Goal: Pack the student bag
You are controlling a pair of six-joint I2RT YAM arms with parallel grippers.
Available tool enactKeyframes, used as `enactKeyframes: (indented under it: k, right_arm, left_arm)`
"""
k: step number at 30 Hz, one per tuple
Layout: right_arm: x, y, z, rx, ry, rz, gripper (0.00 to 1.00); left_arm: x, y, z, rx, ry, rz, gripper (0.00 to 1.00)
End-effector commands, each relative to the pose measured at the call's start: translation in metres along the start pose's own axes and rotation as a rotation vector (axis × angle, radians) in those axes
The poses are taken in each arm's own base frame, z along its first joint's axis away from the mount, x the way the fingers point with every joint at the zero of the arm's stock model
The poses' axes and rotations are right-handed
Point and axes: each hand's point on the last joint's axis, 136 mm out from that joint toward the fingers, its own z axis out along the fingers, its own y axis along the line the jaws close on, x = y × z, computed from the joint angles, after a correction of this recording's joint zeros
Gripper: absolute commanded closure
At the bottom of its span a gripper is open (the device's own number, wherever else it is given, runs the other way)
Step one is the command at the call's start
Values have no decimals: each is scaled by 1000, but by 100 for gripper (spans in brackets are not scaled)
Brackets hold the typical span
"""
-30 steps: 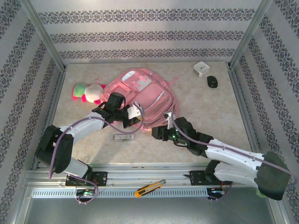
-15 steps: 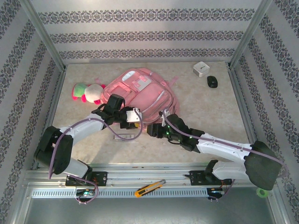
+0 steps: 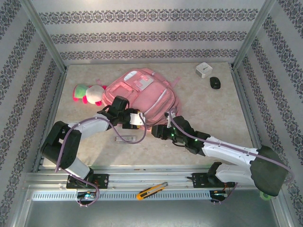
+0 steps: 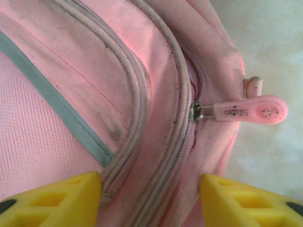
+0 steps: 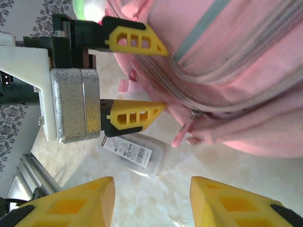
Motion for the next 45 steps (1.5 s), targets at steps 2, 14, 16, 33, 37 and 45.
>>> enactKeyframes:
  k: [2, 14, 16, 33, 37, 45]
  right_arm:
    - [-3, -1, -4, -8, -27, 16, 55]
    - [-2, -1, -3, -10, -26, 15, 55]
    - [-1, -2, -3, -10, -25, 14, 55]
    - [0, -15, -3, 21, -31, 67, 55]
    - [-10, -18, 0, 18, -29, 140, 55]
    - [-38, -7, 14, -7, 14, 235, 53]
  left_arm:
    - [1, 31, -11, -176, 8, 37, 29]
    - [-12, 58, -12, -321, -56, 85, 21]
    - [-21, 50, -14, -254, -86, 108, 21]
    - [-28, 57, -1, -192, -114, 81, 90]
    - [-30, 52, -6, -179, -127, 51, 100]
    - [-30, 41, -8, -166, -154, 11, 100]
